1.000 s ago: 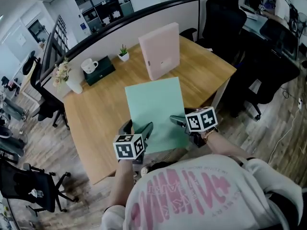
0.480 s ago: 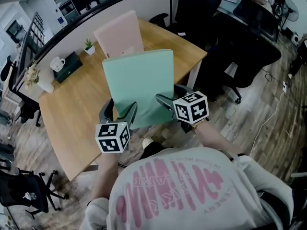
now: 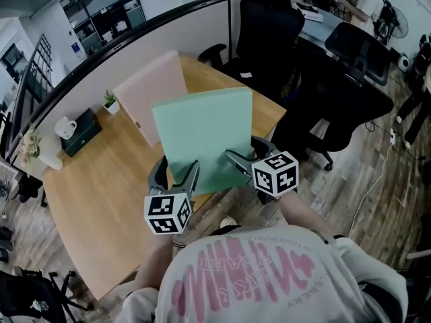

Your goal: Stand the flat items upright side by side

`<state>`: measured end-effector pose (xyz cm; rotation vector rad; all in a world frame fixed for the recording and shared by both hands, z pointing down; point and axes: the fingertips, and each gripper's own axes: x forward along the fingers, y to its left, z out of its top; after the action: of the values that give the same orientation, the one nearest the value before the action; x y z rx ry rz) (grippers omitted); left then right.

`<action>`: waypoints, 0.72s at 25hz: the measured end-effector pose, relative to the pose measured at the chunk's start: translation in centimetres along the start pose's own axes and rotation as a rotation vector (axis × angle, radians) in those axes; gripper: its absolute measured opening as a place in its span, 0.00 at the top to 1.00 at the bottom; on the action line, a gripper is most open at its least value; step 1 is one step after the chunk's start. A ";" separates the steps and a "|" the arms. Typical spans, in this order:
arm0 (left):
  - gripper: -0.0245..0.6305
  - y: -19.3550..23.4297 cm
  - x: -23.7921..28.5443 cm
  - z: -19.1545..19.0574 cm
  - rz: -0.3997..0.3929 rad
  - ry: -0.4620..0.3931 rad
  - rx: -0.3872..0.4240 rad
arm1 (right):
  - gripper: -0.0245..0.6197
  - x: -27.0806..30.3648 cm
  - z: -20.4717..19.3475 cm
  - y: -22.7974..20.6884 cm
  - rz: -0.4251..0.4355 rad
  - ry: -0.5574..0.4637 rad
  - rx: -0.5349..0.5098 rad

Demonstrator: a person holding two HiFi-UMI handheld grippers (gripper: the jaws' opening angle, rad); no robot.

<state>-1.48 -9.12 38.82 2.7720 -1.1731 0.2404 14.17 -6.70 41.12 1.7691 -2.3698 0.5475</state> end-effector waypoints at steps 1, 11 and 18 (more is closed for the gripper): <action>0.42 0.4 1.0 0.4 0.001 -0.005 -0.004 | 0.45 0.7 0.8 -0.6 0.002 -0.001 -0.016; 0.43 6.4 6.1 4.0 0.103 -0.067 -0.016 | 0.45 9.5 7.2 -2.4 0.079 -0.020 -0.148; 0.47 10.2 6.0 2.4 0.184 -0.059 -0.007 | 0.45 14.6 6.1 -1.4 0.152 0.012 -0.161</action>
<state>-4.49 -20.80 38.14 2.6833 -1.4415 0.1721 11.77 -22.38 40.42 1.5249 -2.4767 0.3715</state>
